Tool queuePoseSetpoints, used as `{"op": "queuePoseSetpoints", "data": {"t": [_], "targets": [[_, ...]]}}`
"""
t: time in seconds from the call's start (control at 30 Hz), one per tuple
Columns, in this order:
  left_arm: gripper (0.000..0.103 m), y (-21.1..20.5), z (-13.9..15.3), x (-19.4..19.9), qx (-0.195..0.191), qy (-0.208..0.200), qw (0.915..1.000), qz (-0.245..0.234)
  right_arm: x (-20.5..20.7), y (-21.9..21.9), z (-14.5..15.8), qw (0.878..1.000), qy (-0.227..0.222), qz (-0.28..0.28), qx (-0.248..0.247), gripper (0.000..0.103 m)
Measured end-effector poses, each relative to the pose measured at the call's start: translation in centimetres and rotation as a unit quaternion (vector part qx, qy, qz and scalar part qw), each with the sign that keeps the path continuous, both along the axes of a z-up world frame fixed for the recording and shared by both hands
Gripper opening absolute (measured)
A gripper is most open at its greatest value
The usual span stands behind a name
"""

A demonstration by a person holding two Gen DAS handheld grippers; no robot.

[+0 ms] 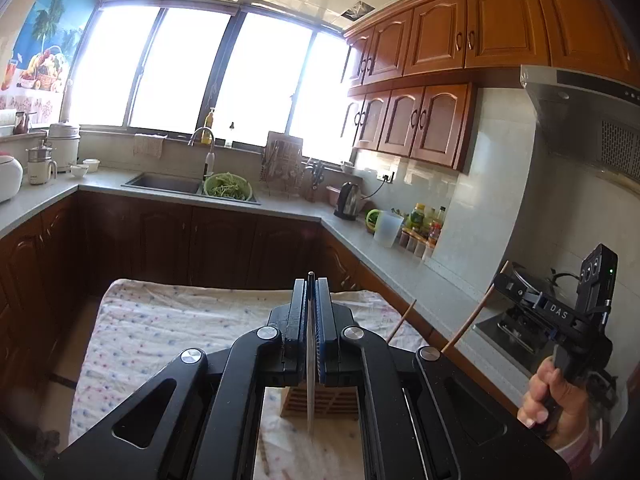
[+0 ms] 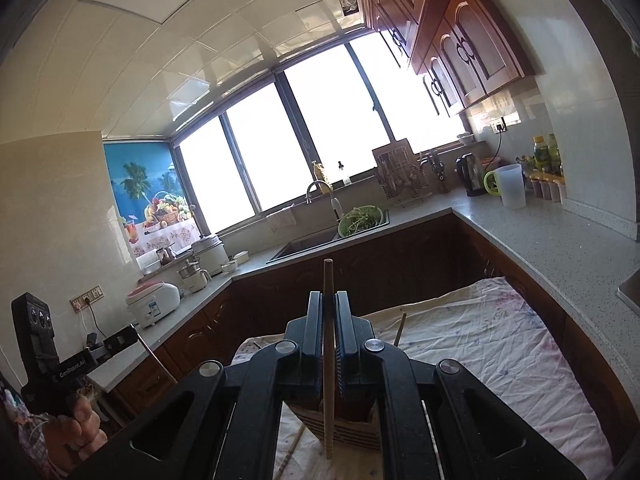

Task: Organize utensils

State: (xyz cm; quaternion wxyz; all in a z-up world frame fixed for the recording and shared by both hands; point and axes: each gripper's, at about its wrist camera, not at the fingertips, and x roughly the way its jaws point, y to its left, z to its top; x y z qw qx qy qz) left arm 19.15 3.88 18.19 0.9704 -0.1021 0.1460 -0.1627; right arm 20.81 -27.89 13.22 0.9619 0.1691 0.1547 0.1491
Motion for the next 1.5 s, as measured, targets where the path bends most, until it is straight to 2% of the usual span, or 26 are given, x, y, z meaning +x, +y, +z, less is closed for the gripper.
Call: {"op": "queuePoseSetpoints", "data": {"t": [0.17, 0.3, 0.4, 0.57, 0.73, 1.0, 1.37, 1.5], "targets": [[0.003, -0.7, 1.3, 3.3, -0.018, -0.013, 0.9997, 0.003, 2.7, -0.3, 0.5, 1.000, -0.009, -0.018, -0.005, 0.005], [0.003, -1.7, 1.1, 5.9, -0.025, -0.016, 0.9996, 0.007, 4.9, -0.3, -0.1, 1.000, -0.006, -0.028, -0.011, 0.005], [0.003, -2.6, -0.3, 8.0, -0.022, -0.008, 0.9996, 0.013, 6.0, -0.1, -1.2, 0.999, 0.001, -0.034, -0.018, 0.005], [0.003, -3.2, -4.4, 10.3, -0.032, 0.025, 0.9989, 0.022, 7.0, 0.1, -4.4, 0.999, 0.021, -0.037, -0.017, 0.005], [0.003, -3.4, -7.5, 10.7, -0.030, 0.042, 0.9980, 0.036, 7.6, 0.1, -7.1, 0.998, 0.043, -0.041, -0.010, 0.005], [0.003, -4.1, -10.4, 11.7, -0.019, 0.077, 0.9963, 0.034, 8.3, 0.6, -9.6, 0.997, 0.077, -0.032, -0.008, 0.006], [0.003, -4.0, -10.6, 12.3, -0.014, 0.090, 0.9951, 0.038, 8.5, 0.5, -9.9, 0.995, 0.089, -0.031, -0.008, 0.006], [0.005, -3.8, -10.4, 12.5, -0.019, 0.103, 0.9939, 0.035, 8.5, 0.4, -10.0, 0.995, 0.093, -0.023, 0.000, 0.014]]}}
